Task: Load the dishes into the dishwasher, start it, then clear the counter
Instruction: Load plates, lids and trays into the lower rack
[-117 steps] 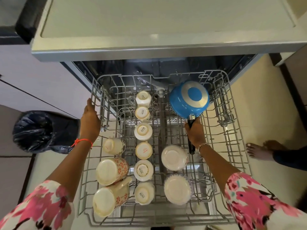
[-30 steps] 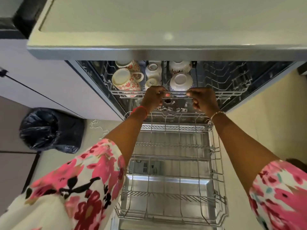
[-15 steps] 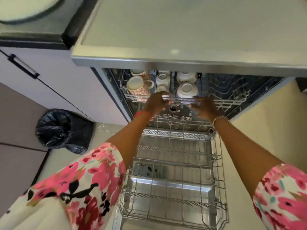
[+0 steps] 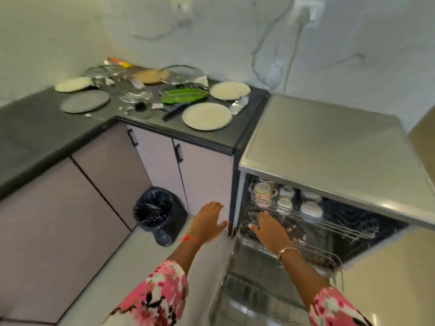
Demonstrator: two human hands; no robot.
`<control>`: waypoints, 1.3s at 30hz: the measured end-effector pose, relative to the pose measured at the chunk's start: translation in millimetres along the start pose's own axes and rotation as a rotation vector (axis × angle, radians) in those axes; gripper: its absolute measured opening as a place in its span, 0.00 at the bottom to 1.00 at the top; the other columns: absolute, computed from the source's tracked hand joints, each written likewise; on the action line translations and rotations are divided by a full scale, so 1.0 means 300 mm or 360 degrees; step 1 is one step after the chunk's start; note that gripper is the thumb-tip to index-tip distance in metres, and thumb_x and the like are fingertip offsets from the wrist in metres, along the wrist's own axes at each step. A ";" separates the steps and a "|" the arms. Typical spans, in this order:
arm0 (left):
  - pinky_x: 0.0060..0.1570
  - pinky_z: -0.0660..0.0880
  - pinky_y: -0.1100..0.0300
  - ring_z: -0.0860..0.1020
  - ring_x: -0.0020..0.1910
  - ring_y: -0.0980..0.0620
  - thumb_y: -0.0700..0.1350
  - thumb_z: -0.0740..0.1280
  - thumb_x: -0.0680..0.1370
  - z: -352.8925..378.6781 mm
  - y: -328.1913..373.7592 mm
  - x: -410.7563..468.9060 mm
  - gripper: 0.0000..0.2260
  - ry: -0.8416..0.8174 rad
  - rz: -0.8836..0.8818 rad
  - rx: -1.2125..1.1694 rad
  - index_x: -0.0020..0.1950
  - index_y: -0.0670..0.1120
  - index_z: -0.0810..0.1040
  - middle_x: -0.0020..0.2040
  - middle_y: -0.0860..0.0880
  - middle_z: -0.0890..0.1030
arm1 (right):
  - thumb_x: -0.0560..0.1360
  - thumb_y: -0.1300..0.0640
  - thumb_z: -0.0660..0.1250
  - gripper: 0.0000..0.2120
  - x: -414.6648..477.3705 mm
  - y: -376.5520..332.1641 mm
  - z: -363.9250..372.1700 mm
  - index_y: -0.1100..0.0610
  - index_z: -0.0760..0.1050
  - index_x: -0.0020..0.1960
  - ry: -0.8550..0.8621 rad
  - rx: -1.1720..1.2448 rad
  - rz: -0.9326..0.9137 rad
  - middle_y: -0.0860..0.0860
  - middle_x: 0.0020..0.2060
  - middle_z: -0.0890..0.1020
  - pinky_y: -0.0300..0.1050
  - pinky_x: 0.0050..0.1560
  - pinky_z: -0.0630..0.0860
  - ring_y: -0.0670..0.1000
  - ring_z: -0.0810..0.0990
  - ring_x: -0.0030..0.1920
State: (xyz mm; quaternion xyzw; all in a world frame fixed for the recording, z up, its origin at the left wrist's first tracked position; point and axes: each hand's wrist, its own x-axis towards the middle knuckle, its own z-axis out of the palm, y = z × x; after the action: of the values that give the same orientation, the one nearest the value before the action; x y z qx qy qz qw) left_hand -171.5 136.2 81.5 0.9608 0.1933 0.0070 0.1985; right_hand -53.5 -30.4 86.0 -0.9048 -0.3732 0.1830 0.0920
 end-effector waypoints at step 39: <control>0.74 0.47 0.56 0.51 0.76 0.49 0.55 0.57 0.80 -0.618 -1.028 1.095 0.29 0.0080 0.0078 -0.0030 0.75 0.42 0.55 0.77 0.46 0.53 | 0.73 0.54 0.69 0.31 1.414 -0.602 -0.467 0.69 0.61 0.67 0.0565 0.0634 0.1164 0.65 0.66 0.64 0.55 0.61 0.69 0.63 0.62 0.67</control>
State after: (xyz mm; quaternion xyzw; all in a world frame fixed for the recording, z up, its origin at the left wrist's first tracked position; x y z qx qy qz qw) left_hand 2.1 590.3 113.0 0.9629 0.1745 0.0379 0.2023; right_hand 164.3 393.6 157.8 -0.9593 0.0350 0.1136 0.2563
